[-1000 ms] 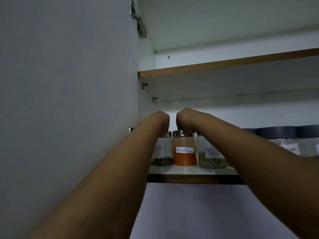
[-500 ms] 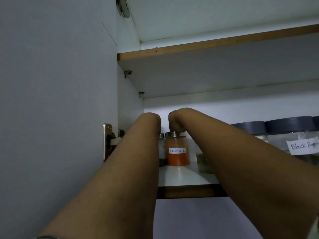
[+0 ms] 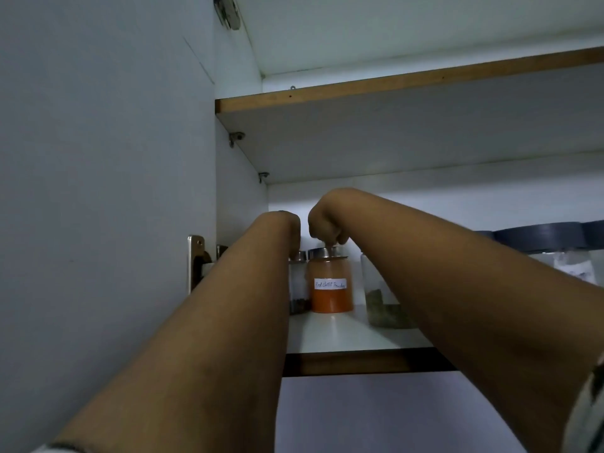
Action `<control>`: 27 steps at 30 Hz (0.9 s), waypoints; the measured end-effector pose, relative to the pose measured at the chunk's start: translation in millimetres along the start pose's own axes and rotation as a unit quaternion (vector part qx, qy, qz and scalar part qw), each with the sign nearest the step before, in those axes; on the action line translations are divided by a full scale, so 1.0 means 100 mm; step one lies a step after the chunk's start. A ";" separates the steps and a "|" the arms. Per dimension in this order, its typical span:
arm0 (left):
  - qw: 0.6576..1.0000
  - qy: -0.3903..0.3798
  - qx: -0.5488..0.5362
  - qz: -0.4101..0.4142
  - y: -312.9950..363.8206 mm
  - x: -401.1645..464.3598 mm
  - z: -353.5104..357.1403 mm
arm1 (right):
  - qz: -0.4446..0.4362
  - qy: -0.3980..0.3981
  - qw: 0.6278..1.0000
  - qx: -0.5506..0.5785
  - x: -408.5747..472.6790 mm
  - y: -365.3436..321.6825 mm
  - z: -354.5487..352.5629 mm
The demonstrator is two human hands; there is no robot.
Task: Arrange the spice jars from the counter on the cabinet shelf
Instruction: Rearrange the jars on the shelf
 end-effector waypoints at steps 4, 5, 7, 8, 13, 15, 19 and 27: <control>0.997 0.060 -0.057 0.009 0.08 -0.03 -0.11 | -0.060 0.140 0.988 -0.016 -0.38 0.14 -0.32; 0.995 0.073 -0.061 0.007 0.09 -0.04 -0.14 | -0.074 0.168 0.983 -0.003 -0.54 0.23 -0.43; 0.991 0.114 -0.076 0.006 0.11 -0.11 -0.25 | -0.089 0.199 0.973 0.076 -0.79 0.50 -0.61; 0.984 0.145 -0.106 0.019 0.14 -0.18 -0.34 | -0.091 0.204 0.970 0.100 -0.89 0.64 -0.66; 0.893 0.255 -0.343 0.139 0.47 -0.82 -0.98 | -0.039 0.215 0.965 0.145 -1.28 1.30 -0.68; 0.892 0.186 -0.360 0.203 0.77 -1.03 -1.09 | -0.025 0.191 0.970 0.146 -1.34 1.46 -0.58; 0.941 0.111 -0.203 0.247 1.13 -1.24 -1.14 | -0.011 0.112 0.986 0.120 -1.49 1.54 -0.34; 0.959 0.146 -0.074 0.232 1.23 -1.17 -1.03 | -0.032 -0.018 0.999 0.006 -1.47 1.44 0.01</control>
Point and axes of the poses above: each hand's wrist, its own x-axis towards the middle knuckle, its own z-axis out of the palm, y = z × x, the point moved 9 cm from there along x, towards the middle knuckle, and after that the axes turned 12 degrees about x, right-handed, at the moved point
